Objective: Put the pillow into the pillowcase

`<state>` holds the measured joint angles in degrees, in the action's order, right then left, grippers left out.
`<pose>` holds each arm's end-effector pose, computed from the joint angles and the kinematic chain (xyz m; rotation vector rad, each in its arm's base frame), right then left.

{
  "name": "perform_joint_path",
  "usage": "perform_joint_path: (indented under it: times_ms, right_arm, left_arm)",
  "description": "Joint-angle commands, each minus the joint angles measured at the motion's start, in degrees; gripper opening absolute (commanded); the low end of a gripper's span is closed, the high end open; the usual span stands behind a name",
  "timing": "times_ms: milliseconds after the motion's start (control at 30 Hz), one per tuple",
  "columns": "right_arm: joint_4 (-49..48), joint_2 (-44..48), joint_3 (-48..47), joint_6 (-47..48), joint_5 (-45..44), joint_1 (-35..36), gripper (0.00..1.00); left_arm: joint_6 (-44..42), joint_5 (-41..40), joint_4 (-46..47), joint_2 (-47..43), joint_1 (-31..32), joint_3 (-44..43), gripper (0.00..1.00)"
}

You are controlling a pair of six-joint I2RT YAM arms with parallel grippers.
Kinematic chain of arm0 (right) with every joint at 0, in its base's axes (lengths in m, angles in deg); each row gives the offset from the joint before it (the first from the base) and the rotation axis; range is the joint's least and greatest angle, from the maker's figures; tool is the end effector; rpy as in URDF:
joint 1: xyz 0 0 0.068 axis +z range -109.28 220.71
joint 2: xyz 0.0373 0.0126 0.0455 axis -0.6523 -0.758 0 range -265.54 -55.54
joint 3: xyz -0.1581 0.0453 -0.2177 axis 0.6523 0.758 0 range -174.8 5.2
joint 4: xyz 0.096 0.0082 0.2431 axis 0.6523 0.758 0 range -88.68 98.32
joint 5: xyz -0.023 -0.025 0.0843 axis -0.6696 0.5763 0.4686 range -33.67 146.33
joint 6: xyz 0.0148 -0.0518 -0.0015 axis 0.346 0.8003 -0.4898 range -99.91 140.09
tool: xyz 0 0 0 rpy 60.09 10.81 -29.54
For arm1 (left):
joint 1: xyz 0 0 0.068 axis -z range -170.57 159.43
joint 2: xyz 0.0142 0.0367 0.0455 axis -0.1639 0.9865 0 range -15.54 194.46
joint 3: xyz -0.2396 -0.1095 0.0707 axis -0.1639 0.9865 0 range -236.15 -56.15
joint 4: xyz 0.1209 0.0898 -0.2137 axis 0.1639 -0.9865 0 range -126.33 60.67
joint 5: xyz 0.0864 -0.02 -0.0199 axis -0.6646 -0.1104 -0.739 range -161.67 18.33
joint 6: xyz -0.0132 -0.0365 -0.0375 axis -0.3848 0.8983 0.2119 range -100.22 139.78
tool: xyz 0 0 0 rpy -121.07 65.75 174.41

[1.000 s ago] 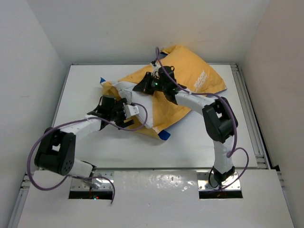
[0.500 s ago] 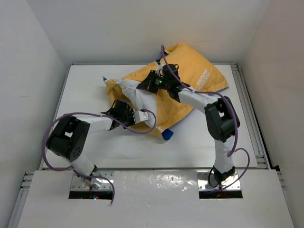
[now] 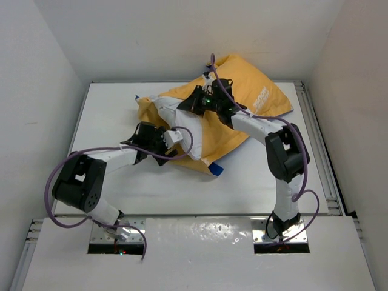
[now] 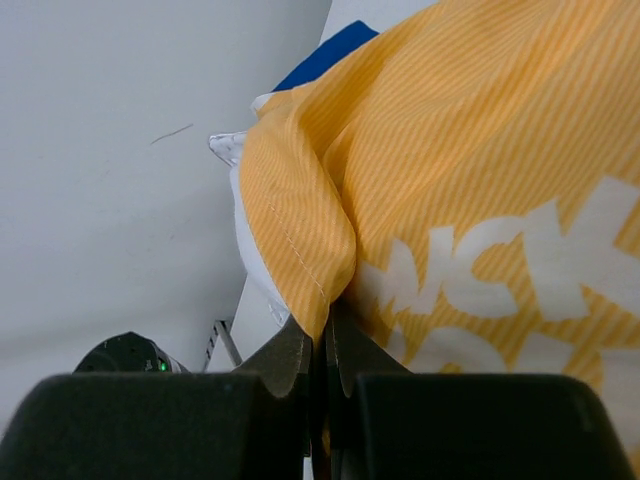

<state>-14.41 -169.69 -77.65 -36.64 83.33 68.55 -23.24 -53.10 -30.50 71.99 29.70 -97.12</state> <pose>0.4084 0.2339 0.2501 0.1491 2.0737 1.4083 0.2711 -0.1122 0.1609 1.3604 1.9245 -0.1976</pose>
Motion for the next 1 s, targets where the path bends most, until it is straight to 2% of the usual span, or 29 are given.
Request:
perform_joint_path:
  times_ms: [0, 33, 233, 267, 333, 367, 433, 467, 567, 600, 667, 767, 800, 867, 900, 967]
  right_arm:
    - [-5.54, 5.6, -0.83, 0.04, -2.84, -1.12, 0.0]
    - [-5.46, 5.95, -0.48, 0.48, -2.75, -1.03, 0.0]
    - [-5.98, 8.33, 2.34, 0.22, -2.84, -1.2, 0.0]
    - [-5.98, 8.41, 2.51, -0.22, -2.57, -1.46, 0.0]
    - [-5.81, 8.15, 2.52, -1.01, -1.87, -1.99, 0.0]
    - [-5.63, 8.06, 2.43, -1.01, -1.87, -2.26, 0.0]
    - [-4.67, 7.98, 2.43, -0.23, -2.57, -2.78, 0.0]
    - [-4.49, 7.98, 2.52, -0.05, -2.92, -2.96, 0.0]
    - [-4.14, 7.54, 2.69, 0.74, -3.97, -3.49, 0.0]
    - [-3.79, 7.54, 2.61, 1.18, -4.32, -3.75, 0.0]
    - [-1.34, 7.54, 1.91, 3.46, -5.73, -4.19, 0.0]
    - [4.81, 7.36, -0.73, 9.17, -8.45, -4.81, 0.0]
    - [6.48, 7.45, -1.0, 10.83, -10.98, -5.5, 0.0]
    - [6.15, 7.27, -0.13, 10.76, -12.93, -6.99, 0.0]
    - [5.71, 7.19, 0.14, 9.72, -14.25, -7.53, 0.0]
    - [5.01, 6.66, 0.41, 9.36, -14.96, -8.32, 0.0]
  left_arm:
    - [11.45, 3.22, -0.92, 2.9, 0.64, -3.41, 0.91]
    - [12.43, 3.32, -1.9, 3.35, 1.34, -3.33, 0.99]
    - [15.34, -3.97, -1.12, 8.08, 4.77, -2.01, 1.0]
    - [15.17, -4.85, -1.38, 9.06, 5.3, -2.36, 0.99]
    - [14.73, -5.47, -2.34, 10.64, 5.66, -3.15, 0.89]
    - [14.64, -4.95, -3.74, 10.91, 5.57, -3.59, 0.58]
    - [15.34, -5.29, -3.49, 11.09, 5.57, -3.5, 0.05]
    - [15.43, -5.38, -3.31, 10.91, 5.65, -3.24, 0.0]
    - [15.69, -4.25, -2.96, 9.42, 4.43, -2.62, 0.0]
    - [15.78, -1.28, -3.31, 8.03, 3.55, -2.97, 0.0]
    - [14.38, 1.11, -8.65, 6.35, 1.18, -5.07, 0.0]
    - [6.05, 4.28, -19.2, 1.96, -2.16, -11.84, 0.0]
    - [0.19, 4.89, -21.31, -1.36, -3.47, -13.68, 0.0]
    - [-6.25, 6.29, -26.24, -5.33, -4.71, -12.91, 0.0]
    - [-13.07, 6.83, -27.82, -9.79, -5.5, -11.86, 0.0]
    - [-19.52, 8.06, -33.09, -14.81, -5.68, -6.53, 0.0]
